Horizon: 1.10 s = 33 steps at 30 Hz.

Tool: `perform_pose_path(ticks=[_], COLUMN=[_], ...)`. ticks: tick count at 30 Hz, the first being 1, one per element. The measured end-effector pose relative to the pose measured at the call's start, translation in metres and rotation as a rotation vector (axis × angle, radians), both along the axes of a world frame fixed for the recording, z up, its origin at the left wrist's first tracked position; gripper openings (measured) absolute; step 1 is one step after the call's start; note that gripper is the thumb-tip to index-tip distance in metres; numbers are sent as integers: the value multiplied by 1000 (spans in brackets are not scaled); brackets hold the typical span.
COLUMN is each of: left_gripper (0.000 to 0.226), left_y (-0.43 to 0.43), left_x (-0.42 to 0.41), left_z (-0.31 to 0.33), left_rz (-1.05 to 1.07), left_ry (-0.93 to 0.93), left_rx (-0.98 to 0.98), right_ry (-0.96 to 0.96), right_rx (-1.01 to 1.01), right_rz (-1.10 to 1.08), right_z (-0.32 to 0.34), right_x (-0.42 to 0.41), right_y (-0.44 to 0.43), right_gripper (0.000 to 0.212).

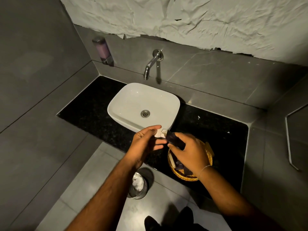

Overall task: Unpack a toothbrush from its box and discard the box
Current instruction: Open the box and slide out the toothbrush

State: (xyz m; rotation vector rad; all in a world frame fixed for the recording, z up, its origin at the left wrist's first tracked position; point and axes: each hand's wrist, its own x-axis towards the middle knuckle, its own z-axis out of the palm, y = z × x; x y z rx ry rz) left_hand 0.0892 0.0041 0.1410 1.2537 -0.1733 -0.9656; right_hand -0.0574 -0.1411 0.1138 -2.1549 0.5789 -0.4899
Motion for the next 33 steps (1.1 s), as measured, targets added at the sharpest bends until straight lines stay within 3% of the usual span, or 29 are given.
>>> perform_pose_path(ticks=[2,5,7,9,16,18,22,28,33], left_gripper=[30,48,59,72,48,52,47,43,39], left_y=[-3,-1,3,4,3,4,-4,-21,-35], left_x=[-2,-4,-5,-1,26,32,32,15,3], left_z=[5,9,10,9,34,42,61,80,78], left_rz=[-35,-157,-285,-390,-519,-549,-492,-355,-258], left_ry=[-52,-281,-398,-503,-860,-919,-928,-861,-884], left_rx=[5,66,93,118,292,341,249,72,68], right_ry=[9,-84,-146,-173,-277,-268,-156,-103,8], right_rx=[33,528,837,1024,1453,1525,1592,1653,1684], right_rz=[-65,-117,-150,-188,-320,-382,-451,-527,-472], right_z=[9,22,30,32,11,2,-15,-28,-38], right_x=[7,16,16,15,4,-1,-3,-2,-7], right_y=[-2,-7,-11,-14,-37,-47,-47,-43,-39], right_gripper=[34,18,22,29,55,55,49,21,31])
